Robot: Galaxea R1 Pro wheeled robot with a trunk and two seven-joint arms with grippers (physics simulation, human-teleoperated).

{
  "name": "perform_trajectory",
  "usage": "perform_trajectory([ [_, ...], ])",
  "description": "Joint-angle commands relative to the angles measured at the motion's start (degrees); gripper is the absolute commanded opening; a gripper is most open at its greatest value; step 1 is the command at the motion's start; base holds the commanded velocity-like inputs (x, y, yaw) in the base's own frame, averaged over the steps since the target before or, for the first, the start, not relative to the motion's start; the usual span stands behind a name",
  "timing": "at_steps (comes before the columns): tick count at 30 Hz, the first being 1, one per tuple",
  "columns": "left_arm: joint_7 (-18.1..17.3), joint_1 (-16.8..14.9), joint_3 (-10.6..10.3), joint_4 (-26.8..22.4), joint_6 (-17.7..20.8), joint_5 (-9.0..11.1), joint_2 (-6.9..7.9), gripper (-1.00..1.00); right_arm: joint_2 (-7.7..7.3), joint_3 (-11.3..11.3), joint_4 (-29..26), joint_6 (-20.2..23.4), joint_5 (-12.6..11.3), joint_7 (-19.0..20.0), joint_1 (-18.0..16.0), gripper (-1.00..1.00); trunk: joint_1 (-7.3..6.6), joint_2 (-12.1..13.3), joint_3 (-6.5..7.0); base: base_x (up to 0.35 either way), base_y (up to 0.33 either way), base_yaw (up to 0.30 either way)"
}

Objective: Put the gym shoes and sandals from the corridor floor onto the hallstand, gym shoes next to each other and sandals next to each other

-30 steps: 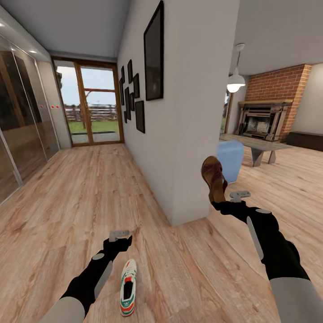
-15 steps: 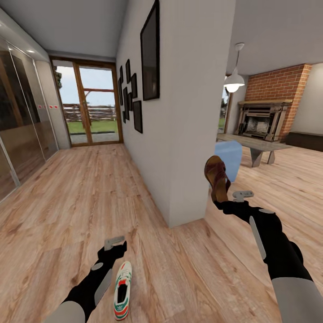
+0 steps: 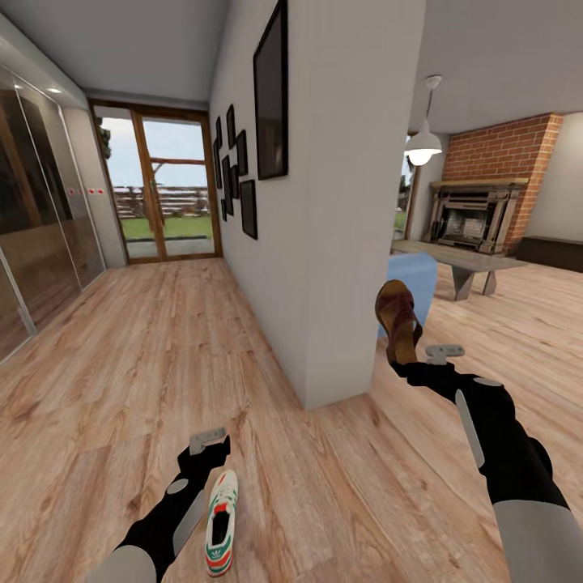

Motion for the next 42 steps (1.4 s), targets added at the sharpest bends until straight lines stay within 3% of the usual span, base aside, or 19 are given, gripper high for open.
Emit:
perform_trajectory([
  [1, 0.28, -0.04, -0.24, 0.03, -0.24, 0.50, 0.08, 1.00, 0.01, -0.07, -0.06, 0.31, 0.05, 0.23, -0.03, -1.00, 0.21, -0.44, -0.33, 0.000, 0.000, 0.000],
  [13, 0.19, -0.04, -0.20, 0.29, -1.94, 0.44, 0.43, 1.00, 0.06, -0.06, -0.08, 0.34, 0.06, 0.23, -0.07, -1.00, 0.87, -1.65, -1.61, 0.000, 0.000, 0.000],
  [20, 0.19, -0.04, -0.20, 0.30, -2.01, 0.44, 1.49, 1.00, 0.09, -0.10, -5.42, 0.35, 0.06, 0.23, -0.05, -1.00, 1.81, -3.26, -3.50, 0.000, 0.000, 0.000],
  [27, 0.19, -0.04, -0.20, 0.30, -2.01, 0.44, 1.55, 1.00, 0.01, -0.10, -5.79, 0.35, 0.06, 0.23, -0.05, -1.00, 1.99, -3.35, -5.71, 0.000, 0.000, 0.000],
  [42, 0.19, -0.04, -0.28, 0.30, -2.01, 0.42, 1.64, 1.00, -0.06, -0.10, -5.70, 0.35, 0.06, 0.16, -0.06, -1.00, 1.99, -3.35, -7.12, 0.000, 0.000, 0.000],
])
